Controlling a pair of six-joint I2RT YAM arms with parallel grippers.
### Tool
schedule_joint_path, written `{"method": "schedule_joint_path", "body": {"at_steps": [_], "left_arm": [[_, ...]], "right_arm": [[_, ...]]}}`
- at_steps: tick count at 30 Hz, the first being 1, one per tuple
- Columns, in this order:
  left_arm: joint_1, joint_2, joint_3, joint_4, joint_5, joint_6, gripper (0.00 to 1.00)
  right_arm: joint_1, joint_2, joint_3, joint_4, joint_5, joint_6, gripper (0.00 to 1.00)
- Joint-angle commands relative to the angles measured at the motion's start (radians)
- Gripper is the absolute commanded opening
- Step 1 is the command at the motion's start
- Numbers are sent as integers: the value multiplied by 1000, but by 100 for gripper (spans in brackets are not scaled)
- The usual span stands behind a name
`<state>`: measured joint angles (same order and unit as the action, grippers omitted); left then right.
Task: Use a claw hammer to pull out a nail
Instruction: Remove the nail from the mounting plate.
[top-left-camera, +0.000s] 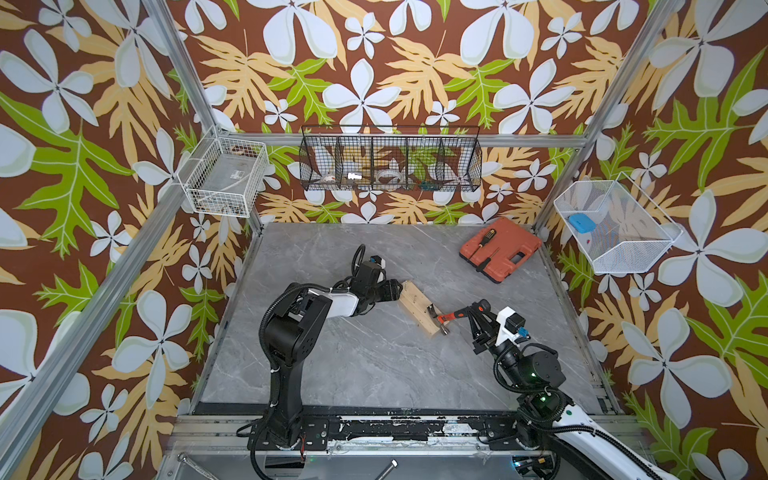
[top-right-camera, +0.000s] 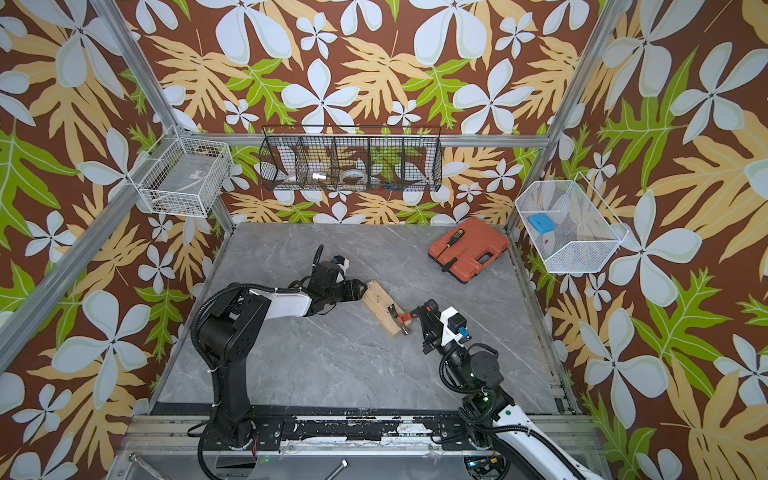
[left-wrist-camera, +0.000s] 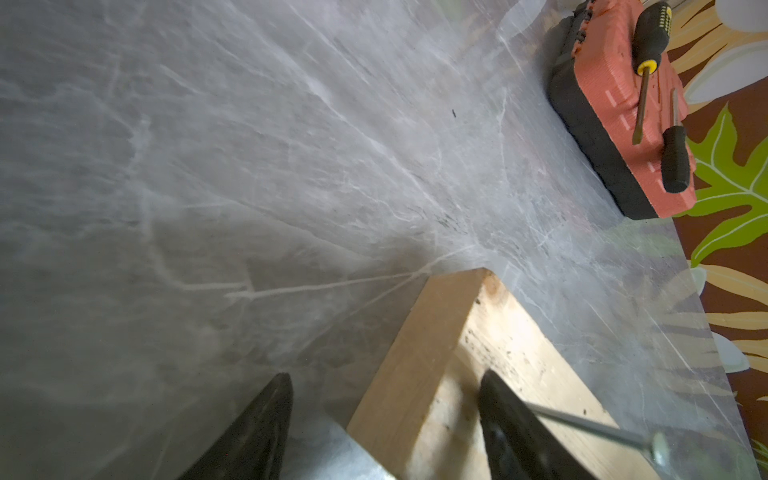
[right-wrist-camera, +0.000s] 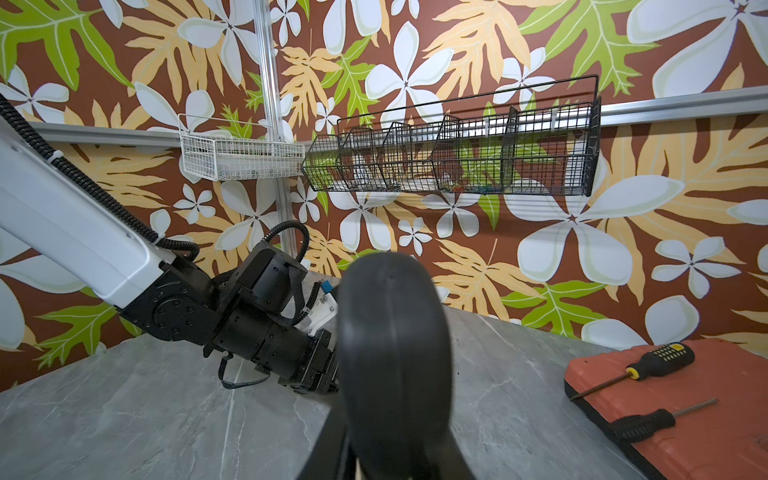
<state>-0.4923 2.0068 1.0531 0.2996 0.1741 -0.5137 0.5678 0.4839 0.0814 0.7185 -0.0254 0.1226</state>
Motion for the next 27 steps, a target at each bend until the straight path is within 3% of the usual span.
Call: {"method": "schedule_joint_path", "body": {"at_steps": [1,27], "left_arm": [[3,23,-34,-407,-144,40,71],[3,19,-39,-383,-128,27,71]], "right_arm": [[1,-11,-5,-39,4,17,0],[1,-146,11,-80,24,54,0]]}}
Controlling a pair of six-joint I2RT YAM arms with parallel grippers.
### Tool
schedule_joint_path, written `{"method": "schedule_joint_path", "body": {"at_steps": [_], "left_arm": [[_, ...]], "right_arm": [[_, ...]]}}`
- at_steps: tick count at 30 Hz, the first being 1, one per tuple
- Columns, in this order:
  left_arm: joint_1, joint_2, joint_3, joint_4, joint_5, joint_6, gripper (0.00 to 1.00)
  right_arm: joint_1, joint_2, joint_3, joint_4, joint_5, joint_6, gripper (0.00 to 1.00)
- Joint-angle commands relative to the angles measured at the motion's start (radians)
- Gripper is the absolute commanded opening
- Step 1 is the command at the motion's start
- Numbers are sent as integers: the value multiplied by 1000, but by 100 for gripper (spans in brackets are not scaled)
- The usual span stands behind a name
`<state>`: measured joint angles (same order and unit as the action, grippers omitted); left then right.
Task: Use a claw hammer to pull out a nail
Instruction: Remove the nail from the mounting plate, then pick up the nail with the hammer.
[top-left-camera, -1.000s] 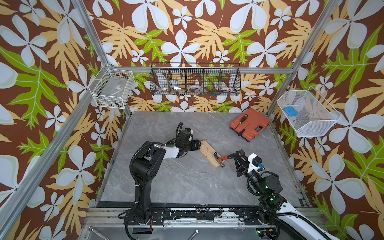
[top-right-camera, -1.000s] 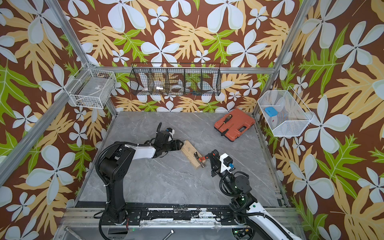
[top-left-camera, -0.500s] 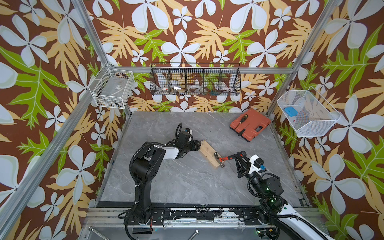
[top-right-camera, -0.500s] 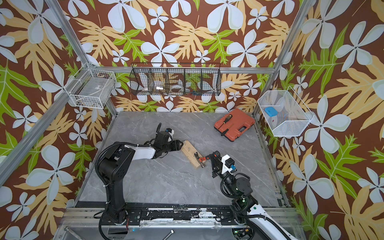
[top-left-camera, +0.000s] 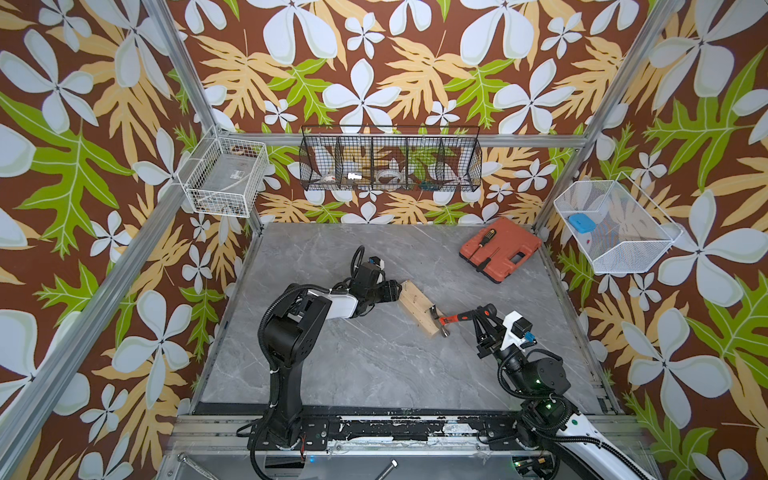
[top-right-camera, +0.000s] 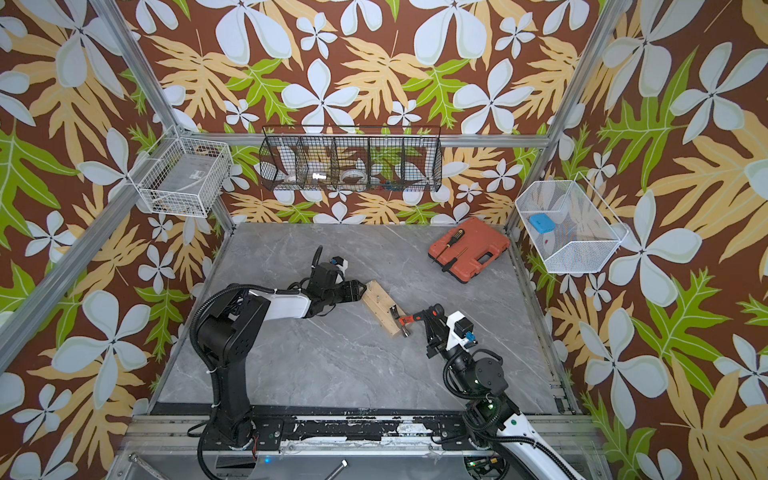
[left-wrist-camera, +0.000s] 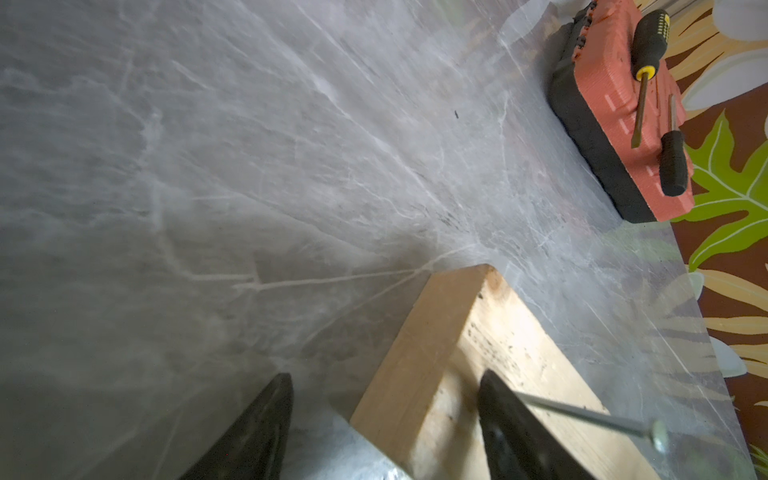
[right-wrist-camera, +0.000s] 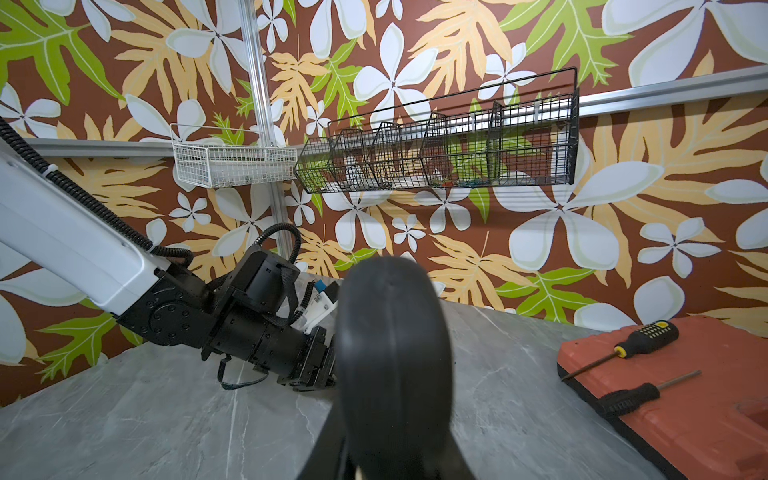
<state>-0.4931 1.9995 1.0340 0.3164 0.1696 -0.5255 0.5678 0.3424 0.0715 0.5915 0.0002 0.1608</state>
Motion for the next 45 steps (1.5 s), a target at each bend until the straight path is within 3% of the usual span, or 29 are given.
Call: {"method": "schedule_joint_path", "body": {"at_steps": [1,17,26,33,37,41,45], "left_arm": [[3,23,-20,-398,-121,39,71],[2,-61,-53,-327,-88,60,70],[2,-308,-138,-178,-29,128,71],[-3,-574,-330,50,-33,145,71],[-50,-706,-459,163,-74,224,70],[-142,-787,-522,193,-129,369,66],[-232,-838,-615,350,-170,531,60]], "right_arm": [[1,-7,32,46,-3,13,0],[1,25,202,20,-28,22,0],[1,165,353,-57,-83,64,0],[1,216,429,-108,-104,96,0],[1,257,496,-166,-130,102,0],[1,303,561,-209,-160,110,0],[1,361,623,-239,-204,140,0]]}}
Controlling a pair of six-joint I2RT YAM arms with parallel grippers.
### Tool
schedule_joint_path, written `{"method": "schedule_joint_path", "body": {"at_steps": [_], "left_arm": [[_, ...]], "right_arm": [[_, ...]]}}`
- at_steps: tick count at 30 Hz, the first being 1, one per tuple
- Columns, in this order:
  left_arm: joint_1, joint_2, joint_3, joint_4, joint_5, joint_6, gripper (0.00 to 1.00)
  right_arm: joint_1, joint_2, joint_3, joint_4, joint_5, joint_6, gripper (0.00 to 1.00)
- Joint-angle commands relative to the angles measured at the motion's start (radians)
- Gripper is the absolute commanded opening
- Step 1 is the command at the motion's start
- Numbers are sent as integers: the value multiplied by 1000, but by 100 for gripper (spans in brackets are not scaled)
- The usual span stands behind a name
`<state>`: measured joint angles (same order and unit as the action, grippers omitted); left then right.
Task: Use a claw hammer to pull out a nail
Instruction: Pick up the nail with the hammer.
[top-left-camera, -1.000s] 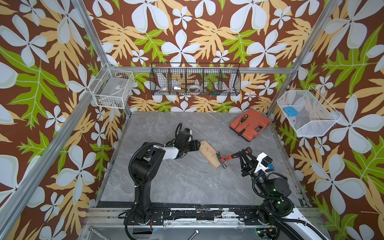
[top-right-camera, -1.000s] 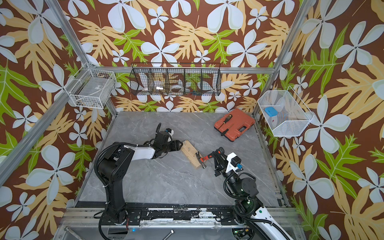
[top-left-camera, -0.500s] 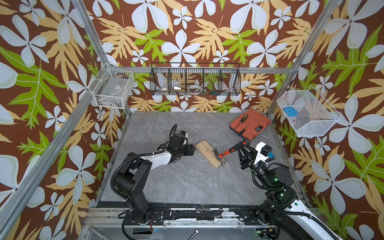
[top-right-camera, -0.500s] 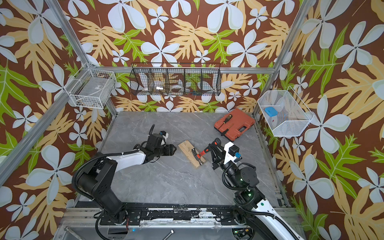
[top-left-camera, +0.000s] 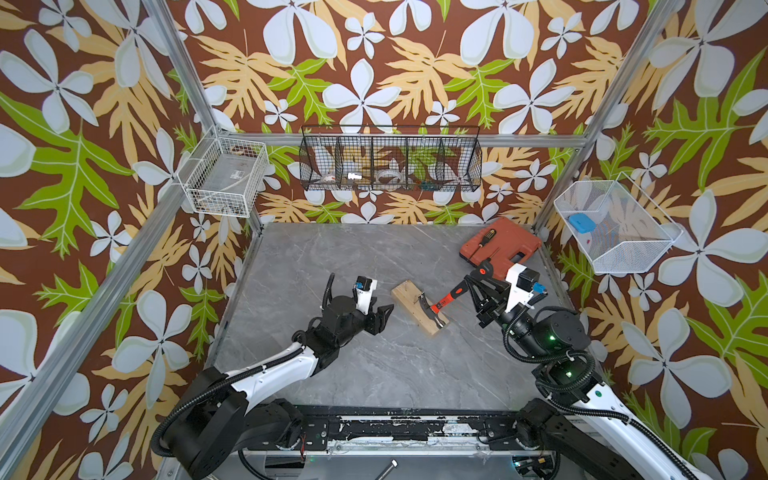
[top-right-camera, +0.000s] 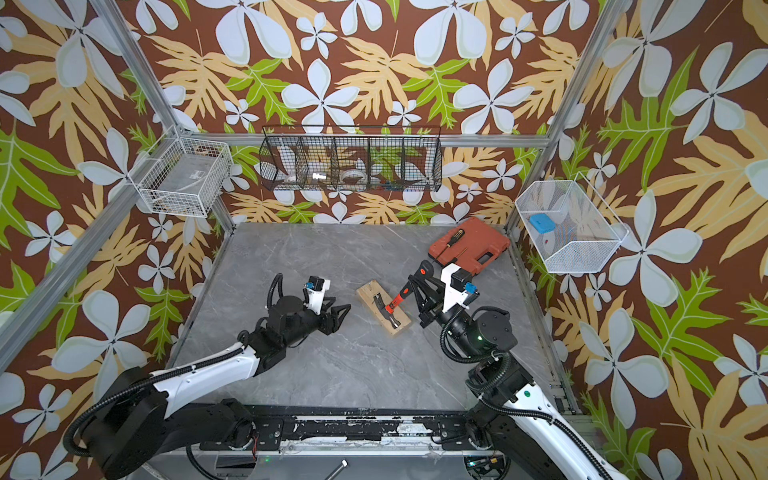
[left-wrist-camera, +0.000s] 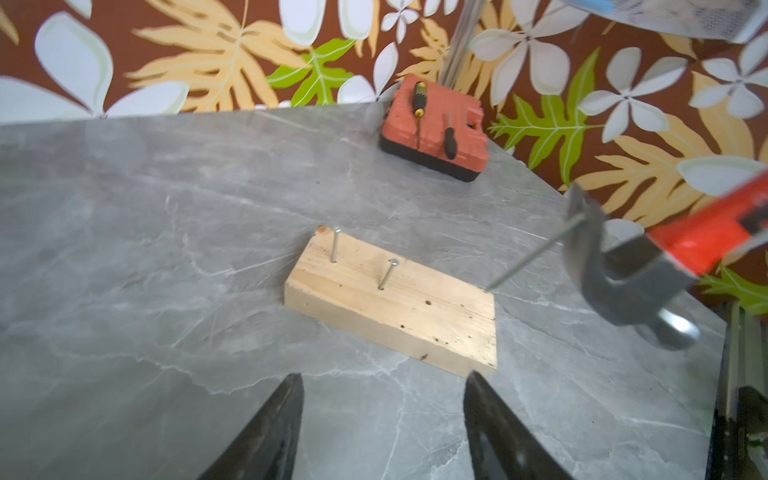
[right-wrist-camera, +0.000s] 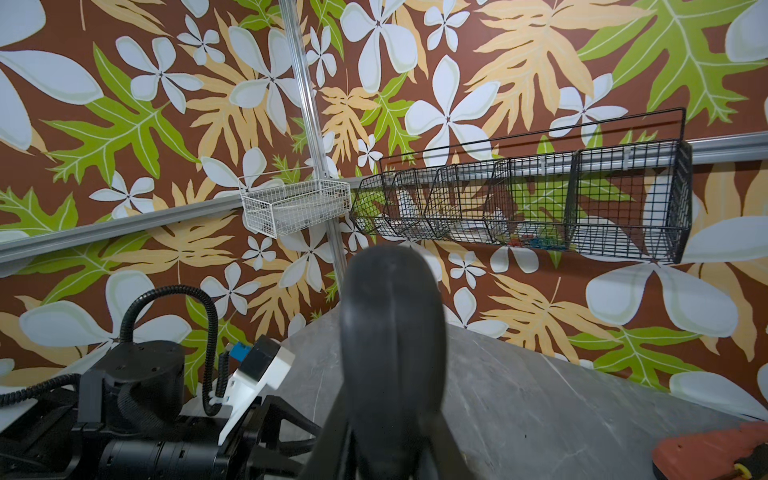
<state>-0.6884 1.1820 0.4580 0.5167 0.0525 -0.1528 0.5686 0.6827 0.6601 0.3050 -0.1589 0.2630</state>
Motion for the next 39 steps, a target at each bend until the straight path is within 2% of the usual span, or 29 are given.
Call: {"method": "schedule_joint_path", "body": {"at_steps": [1,4,15,24,39], "left_arm": [[-50,-28,-60,198,-55,193,59],[-79,-18,-96,298,-55,279,55],[-155,86,-65,381,-90,454,42],[-174,135,-44,384,-181,472,38],[-184,165,-27,372,-164,520,20]], "right_arm": [[1,33,46,39,-53,47,0],[1,60,68,32,-77,64,0],[1,56,60,43,-94,82,0],[1,51,58,52,-114,87,0],[1,38,49,60,-123,93,0]]}}
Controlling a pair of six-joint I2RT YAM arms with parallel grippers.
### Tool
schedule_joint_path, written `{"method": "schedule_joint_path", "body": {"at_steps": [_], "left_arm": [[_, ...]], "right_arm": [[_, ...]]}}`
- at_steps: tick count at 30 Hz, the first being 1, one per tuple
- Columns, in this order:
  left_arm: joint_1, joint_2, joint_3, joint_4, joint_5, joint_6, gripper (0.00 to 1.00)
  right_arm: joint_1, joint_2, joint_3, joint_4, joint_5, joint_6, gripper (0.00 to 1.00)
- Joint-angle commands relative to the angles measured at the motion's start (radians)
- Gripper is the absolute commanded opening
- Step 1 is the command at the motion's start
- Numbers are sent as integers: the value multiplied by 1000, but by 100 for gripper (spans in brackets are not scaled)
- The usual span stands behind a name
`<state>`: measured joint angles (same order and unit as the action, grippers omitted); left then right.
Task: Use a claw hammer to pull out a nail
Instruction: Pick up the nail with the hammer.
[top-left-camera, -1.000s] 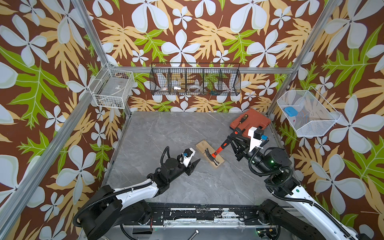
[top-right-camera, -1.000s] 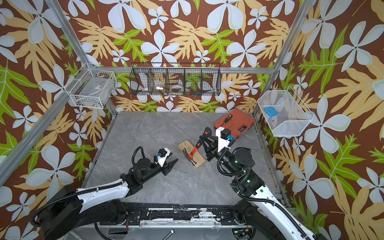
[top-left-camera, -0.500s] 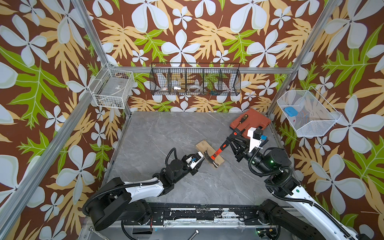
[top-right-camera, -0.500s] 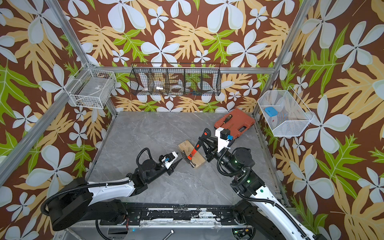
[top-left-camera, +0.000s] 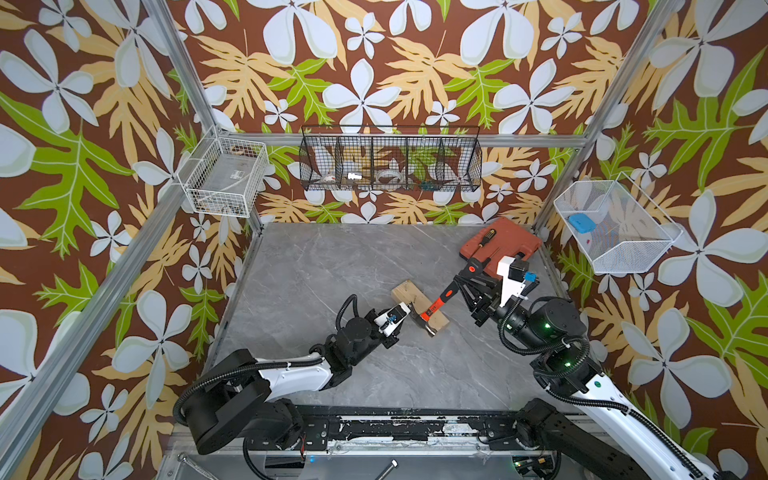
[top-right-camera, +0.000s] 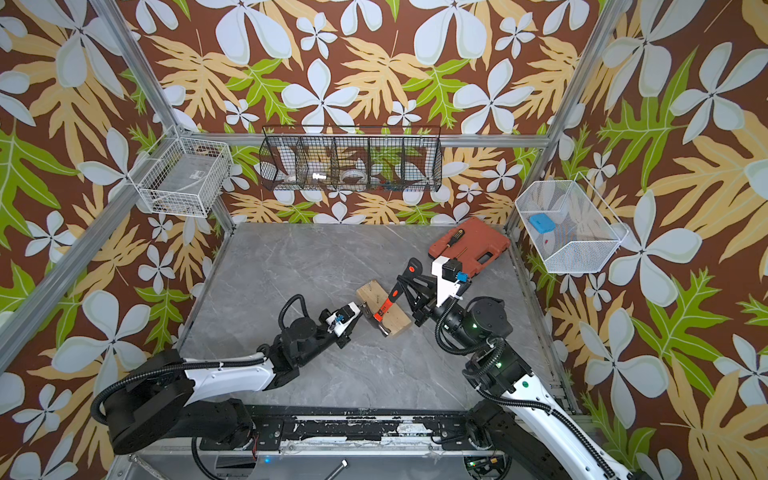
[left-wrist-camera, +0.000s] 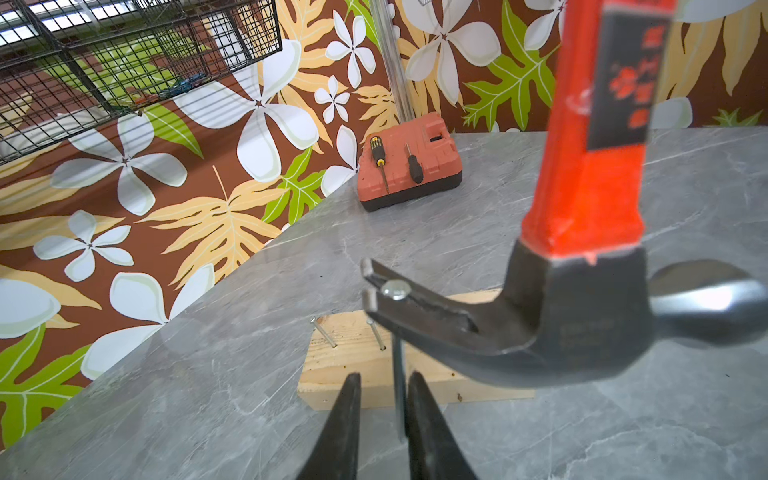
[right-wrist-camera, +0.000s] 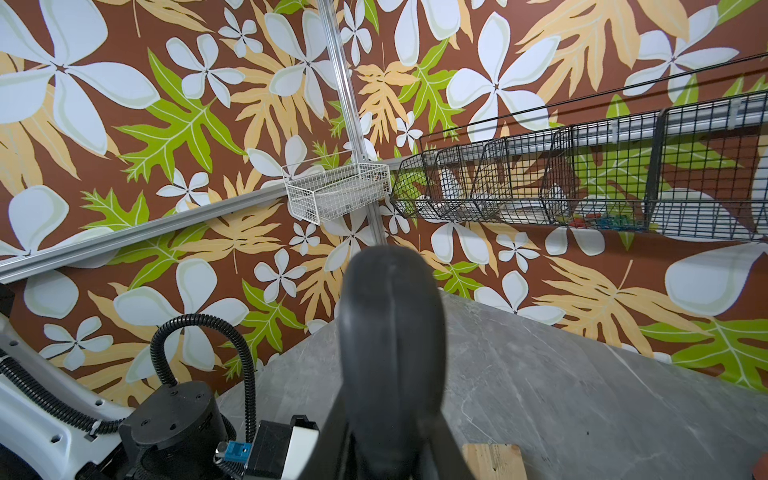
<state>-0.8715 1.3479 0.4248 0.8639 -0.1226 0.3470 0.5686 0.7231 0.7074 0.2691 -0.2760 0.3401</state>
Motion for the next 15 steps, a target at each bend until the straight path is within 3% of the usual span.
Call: {"method": "schedule_joint_path", "body": {"at_steps": [1,9,15], "left_arm": [[-1,-3,6,23,18,22,18],[-1,-28,-3,8,28,42,0],[-1,-49,0,-26,-19,66,0]], "right_arm": [[1,-1,2,95,-9,19,0],[1,10,10,65,-18,17,0],[1,38,33,21,-48,22,0]]}}
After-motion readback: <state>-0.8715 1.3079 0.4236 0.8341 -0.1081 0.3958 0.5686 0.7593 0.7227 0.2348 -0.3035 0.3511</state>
